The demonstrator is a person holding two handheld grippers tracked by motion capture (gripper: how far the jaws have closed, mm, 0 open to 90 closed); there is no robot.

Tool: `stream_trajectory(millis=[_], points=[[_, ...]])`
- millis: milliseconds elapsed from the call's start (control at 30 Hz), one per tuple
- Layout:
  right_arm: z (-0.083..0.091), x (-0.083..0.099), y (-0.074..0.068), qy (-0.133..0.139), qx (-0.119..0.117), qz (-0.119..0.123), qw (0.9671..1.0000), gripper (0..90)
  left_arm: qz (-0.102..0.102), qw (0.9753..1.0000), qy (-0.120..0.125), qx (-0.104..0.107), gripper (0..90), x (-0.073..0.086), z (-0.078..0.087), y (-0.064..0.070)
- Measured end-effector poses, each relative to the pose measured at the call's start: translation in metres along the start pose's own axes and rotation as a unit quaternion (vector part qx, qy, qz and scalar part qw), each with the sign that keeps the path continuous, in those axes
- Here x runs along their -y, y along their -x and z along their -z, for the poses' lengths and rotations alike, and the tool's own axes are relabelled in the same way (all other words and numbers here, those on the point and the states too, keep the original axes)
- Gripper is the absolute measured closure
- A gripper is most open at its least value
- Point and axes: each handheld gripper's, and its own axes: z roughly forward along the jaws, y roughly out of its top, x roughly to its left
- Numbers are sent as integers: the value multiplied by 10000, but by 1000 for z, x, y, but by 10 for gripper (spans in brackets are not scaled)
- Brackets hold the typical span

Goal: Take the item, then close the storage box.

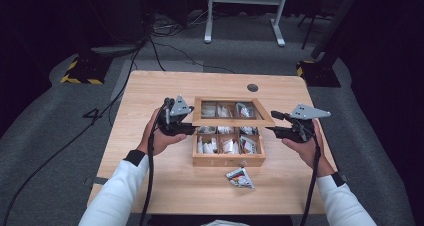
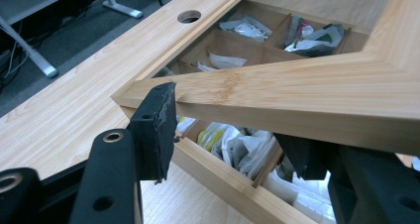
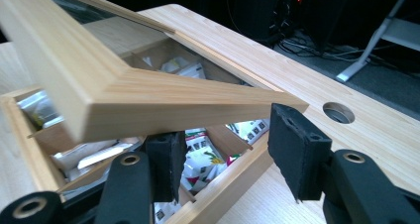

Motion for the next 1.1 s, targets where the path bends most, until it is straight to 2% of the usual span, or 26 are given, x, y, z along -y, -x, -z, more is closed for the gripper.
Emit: stream_trajectory(millis=[200,633,833,1100], points=[[5,3,-6,-5,-24,99,9999,489,-61,10000,-19,15,411,3,3,6],[8,14,-11,-217,-90,156,9996,469,63,9997,-160,193,367,16,2,11],[7,20,-13,-299,-127,166,9993,463,28,9994,-259,237,360,23,-1,14],[4,31,-17,-462,-271,185,9984,466,108,9988,-357,314,359,34,-6,18]])
